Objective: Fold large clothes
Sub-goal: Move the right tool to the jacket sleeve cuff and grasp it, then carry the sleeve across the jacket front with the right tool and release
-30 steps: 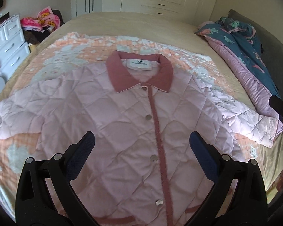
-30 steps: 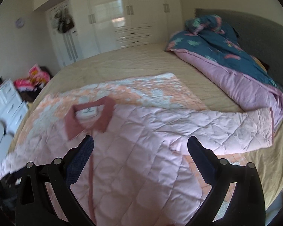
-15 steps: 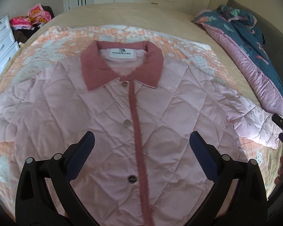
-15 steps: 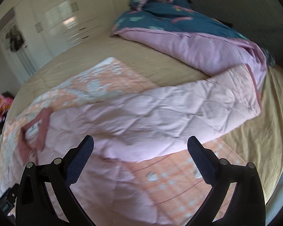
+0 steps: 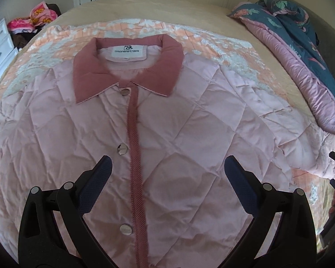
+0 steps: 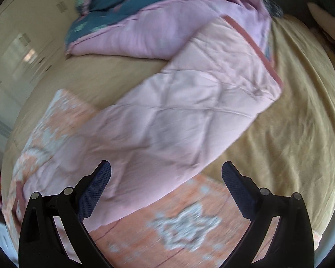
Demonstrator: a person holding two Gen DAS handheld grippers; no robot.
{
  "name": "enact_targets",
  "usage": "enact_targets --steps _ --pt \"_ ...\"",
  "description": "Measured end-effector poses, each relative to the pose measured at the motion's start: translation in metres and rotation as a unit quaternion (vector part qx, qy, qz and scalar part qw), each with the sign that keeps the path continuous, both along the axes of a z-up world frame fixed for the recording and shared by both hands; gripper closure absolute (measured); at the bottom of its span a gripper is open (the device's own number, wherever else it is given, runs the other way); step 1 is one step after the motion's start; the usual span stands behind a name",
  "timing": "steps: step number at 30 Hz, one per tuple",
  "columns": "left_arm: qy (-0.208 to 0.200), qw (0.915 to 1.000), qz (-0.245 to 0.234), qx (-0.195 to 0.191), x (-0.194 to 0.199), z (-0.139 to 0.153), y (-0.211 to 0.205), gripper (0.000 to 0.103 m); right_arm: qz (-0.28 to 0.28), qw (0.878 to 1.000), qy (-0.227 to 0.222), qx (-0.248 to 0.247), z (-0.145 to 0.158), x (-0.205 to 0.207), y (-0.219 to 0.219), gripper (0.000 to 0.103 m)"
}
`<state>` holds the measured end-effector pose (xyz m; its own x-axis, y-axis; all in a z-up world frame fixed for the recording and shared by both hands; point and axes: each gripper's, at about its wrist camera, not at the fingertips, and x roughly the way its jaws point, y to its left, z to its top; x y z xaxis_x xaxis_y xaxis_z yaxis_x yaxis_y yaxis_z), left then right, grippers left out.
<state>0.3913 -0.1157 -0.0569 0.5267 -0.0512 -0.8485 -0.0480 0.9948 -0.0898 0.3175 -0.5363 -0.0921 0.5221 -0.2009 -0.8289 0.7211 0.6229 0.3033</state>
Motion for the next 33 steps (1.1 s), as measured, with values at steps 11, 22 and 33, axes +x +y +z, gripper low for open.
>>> enact_targets --steps 11,22,33 --pt "-0.011 0.9998 -0.011 0.016 0.008 -0.002 -0.011 0.009 -0.092 0.993 -0.028 0.062 -0.047 -0.013 -0.059 0.004" --pt "-0.03 0.9993 -0.009 0.023 0.01 0.011 -0.002 0.009 -0.071 0.988 -0.13 0.046 -0.031 -0.025 -0.07 0.083" --pt "-0.068 0.9972 -0.001 0.032 -0.002 0.047 0.024 0.009 0.078 0.965 -0.247 -0.046 0.078 -0.016 0.013 0.089"
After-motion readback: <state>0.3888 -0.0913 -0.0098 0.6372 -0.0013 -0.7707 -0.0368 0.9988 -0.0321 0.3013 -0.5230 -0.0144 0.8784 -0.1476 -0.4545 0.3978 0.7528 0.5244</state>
